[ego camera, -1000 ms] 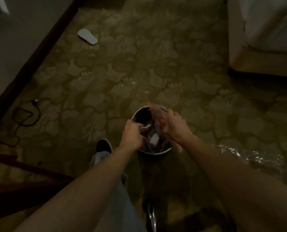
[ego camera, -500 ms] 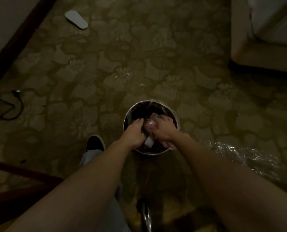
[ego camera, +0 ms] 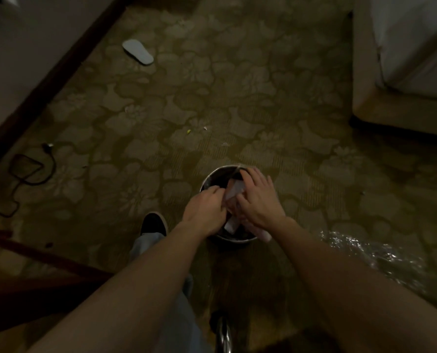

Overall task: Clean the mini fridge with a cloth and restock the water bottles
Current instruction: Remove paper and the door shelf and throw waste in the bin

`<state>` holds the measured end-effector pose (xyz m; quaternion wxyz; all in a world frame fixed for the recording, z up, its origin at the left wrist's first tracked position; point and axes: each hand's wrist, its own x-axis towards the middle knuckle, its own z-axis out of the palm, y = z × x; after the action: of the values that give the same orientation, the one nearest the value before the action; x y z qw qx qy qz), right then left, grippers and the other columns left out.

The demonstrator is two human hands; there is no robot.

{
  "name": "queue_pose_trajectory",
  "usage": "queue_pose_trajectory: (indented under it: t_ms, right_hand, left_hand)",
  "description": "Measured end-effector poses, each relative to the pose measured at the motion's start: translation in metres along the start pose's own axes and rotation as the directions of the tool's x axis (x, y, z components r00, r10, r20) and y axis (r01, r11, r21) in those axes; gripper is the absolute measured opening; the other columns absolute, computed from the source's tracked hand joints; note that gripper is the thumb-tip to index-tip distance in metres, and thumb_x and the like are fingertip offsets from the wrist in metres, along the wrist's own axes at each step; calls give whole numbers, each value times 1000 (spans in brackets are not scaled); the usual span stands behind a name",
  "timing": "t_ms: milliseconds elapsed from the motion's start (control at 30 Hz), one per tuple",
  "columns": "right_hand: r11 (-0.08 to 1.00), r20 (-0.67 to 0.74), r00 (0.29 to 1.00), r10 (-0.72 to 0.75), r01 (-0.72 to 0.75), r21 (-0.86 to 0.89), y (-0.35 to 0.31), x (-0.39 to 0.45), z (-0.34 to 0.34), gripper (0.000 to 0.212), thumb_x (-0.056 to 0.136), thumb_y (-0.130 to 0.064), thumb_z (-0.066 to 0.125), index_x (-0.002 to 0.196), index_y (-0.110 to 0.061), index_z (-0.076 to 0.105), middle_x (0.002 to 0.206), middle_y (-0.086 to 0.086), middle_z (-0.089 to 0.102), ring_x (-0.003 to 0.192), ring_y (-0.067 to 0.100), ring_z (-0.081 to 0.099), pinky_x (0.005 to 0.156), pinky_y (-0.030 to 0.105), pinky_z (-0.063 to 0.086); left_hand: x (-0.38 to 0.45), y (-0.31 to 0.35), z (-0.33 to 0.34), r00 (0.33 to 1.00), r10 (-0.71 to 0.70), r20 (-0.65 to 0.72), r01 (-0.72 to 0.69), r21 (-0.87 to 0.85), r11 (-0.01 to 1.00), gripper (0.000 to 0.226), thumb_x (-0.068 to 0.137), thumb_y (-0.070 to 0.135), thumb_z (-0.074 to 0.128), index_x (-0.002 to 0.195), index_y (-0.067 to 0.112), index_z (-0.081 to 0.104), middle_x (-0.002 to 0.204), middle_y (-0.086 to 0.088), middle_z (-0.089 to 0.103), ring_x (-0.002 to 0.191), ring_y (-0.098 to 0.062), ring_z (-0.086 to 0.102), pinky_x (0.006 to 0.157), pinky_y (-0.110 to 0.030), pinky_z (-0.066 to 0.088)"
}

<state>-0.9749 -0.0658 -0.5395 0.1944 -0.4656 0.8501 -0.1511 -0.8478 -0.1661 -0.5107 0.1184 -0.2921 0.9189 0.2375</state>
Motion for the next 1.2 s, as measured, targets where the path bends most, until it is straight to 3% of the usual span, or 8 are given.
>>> queue_pose_trajectory:
  t_ms: [167,300,433,633,767,900,1000,1200]
  right_hand:
    - [999,-54,998,42,-42,2,3,-29,-8,59,98,-45,32,147,-13,30,152,10,32,141,25,27,115,46,27]
    - [995,-45,999,29,-33,-92,6,-54,-9,53,98,-43,40,142,-14,34,135,9,44,120,23,43,97,39,45]
    - [997,133,991,-1,11,-74,4,-63,-2,48,100,-37,38,144,-17,37,143,7,44,122,23,45,98,40,44]
    - [993,128,988,-89,97,-61,-28,-60,-18,31,102,-32,39,126,-19,53,126,3,55,118,22,50,97,37,41]
    - [983,76,985,-153,160,-92,-54,-64,-38,25,99,-35,42,113,-19,56,118,4,60,108,22,56,90,38,46]
    - [959,70,977,-204,213,-186,-93,-85,-69,32,96,-32,42,123,-19,53,123,4,59,112,24,54,93,42,45]
    - [952,-12,966,-260,254,-169,-124,-110,-90,33,95,-28,44,126,-19,51,128,3,54,118,24,49,92,43,47]
    - [894,-194,873,-448,430,-130,-198,-155,-125,28,95,-24,47,121,-16,53,122,2,54,114,23,50,90,37,46]
  left_hand:
    - [-20,-1,-9,999,-21,-33,21,-14,1000,44,96,24,47,139,15,45,142,-4,48,125,-23,51,101,-42,45]
    - [-31,-1,-10,999,-33,-39,33,-17,999,44,96,24,47,139,16,46,141,-4,49,122,-23,51,99,-41,46]
    - [-40,0,-13,1000,-18,-19,17,-25,1000,41,95,23,49,136,18,47,137,-3,50,118,-21,53,96,-40,48]
    - [-60,6,-29,998,29,-50,-24,93,995,40,94,21,48,135,18,49,134,-3,54,117,-23,54,96,-40,47]
    - [-89,12,-47,989,27,-143,-3,164,986,31,95,26,46,124,20,55,125,-2,59,111,-22,56,93,-39,47]
    - [-135,21,-74,965,-19,-260,79,223,972,28,94,22,44,120,19,55,122,-5,59,112,-26,56,90,-39,44]
    - [-178,25,-95,922,-49,-385,150,235,960,26,94,17,44,118,18,54,120,-4,60,111,-28,58,87,-38,45]
    - [-269,20,-131,827,-126,-549,244,148,958,21,97,24,42,112,18,54,115,-3,61,107,-27,60,83,-39,47]
